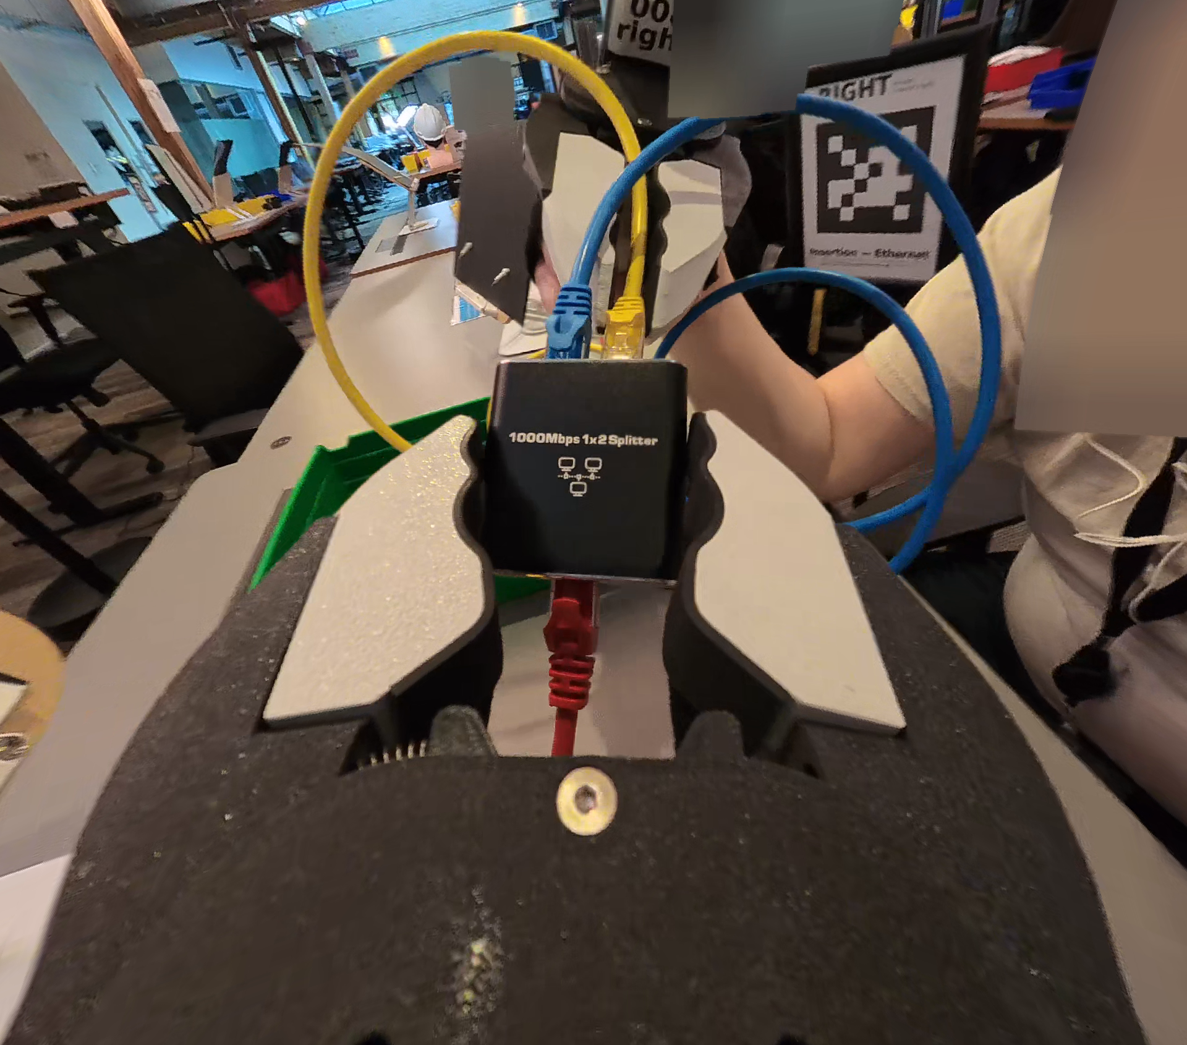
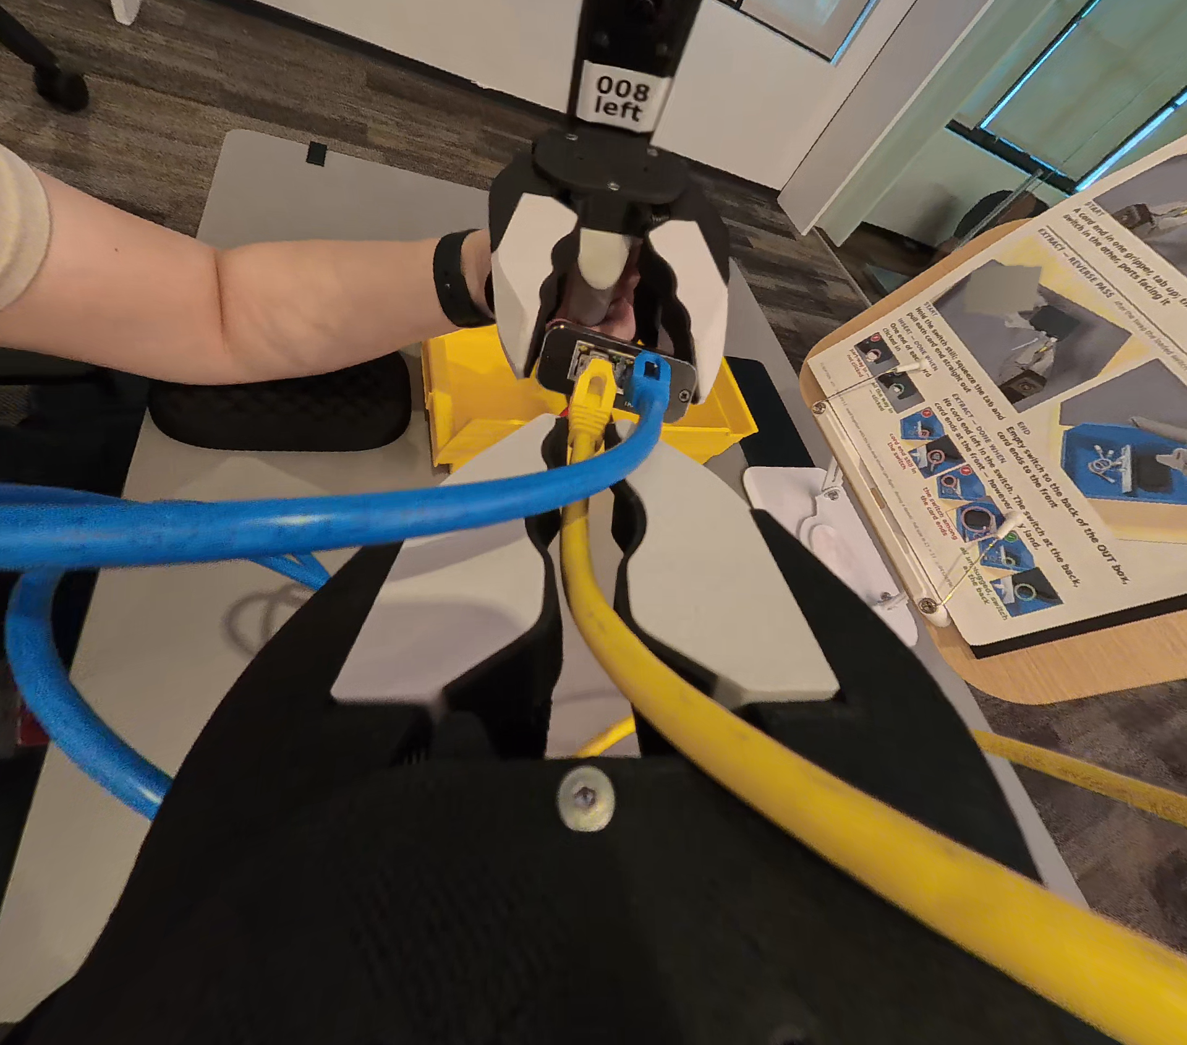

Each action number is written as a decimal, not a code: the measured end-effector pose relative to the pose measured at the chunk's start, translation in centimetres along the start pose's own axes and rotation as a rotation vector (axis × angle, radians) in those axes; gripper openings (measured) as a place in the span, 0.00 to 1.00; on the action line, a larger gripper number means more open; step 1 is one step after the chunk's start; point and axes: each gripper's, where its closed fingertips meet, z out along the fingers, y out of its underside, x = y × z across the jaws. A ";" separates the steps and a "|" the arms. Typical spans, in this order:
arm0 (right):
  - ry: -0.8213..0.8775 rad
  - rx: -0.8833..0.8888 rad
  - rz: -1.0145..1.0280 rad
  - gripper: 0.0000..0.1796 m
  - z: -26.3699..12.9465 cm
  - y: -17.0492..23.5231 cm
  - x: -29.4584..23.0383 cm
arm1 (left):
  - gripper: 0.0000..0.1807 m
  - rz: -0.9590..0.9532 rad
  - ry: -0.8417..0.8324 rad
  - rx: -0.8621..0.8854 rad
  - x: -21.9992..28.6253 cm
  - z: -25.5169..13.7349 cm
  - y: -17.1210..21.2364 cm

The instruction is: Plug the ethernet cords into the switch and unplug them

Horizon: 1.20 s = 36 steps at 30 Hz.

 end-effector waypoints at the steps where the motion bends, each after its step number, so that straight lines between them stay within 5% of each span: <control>1: -0.005 -0.001 0.002 0.07 0.0 0.1 0.0 | 0.33 -0.021 0.015 0.006 0.0 0.0 0.0; 7: 0.007 -0.040 -0.014 0.07 0.0 0.6 0.0 | 0.33 -0.072 0.041 0.010 -0.1 0.3 0.4; 12: -0.004 -0.093 -0.009 0.07 0.1 1.6 0.0 | 0.33 0.030 -0.068 -0.211 -0.3 0.6 2.5; 25: 0.003 -0.051 -0.027 0.07 0.3 0.8 0.1 | 0.33 0.041 -0.103 -0.269 -0.4 0.6 2.8; 36: -0.036 -0.234 -0.084 0.07 0.5 3.9 -0.7 | 0.33 0.069 -0.110 -0.489 -0.3 1.5 6.3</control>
